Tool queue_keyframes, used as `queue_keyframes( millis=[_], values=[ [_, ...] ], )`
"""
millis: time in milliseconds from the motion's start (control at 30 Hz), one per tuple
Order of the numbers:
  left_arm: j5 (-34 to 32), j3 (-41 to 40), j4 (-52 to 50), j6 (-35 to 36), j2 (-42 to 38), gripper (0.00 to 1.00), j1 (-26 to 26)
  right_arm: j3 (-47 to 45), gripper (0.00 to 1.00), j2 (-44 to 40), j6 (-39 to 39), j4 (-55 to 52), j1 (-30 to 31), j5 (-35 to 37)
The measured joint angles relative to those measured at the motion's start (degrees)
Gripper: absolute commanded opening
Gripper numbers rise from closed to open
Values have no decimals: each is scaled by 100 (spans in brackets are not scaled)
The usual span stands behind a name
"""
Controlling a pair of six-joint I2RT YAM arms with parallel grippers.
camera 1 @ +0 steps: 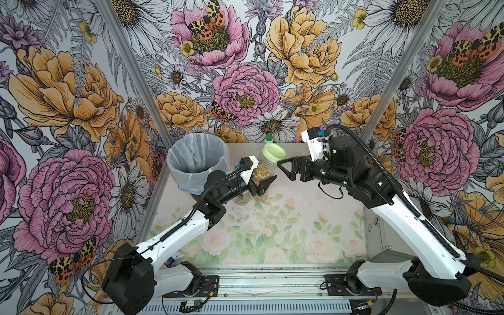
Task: Empty moldy peanuts from jars
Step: Unscrew the lid from the jar.
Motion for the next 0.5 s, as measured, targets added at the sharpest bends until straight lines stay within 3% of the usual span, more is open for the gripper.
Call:
queue_keyframes(
  millis=[333, 500],
  values=[
    [0, 0, 0, 0, -11, 20, 0, -111, 96, -251, 42, -105, -114, -173],
    [2, 0, 2, 0, -22, 19, 0, 396, 97, -68, 44, -153, -118, -461]
  ],
)
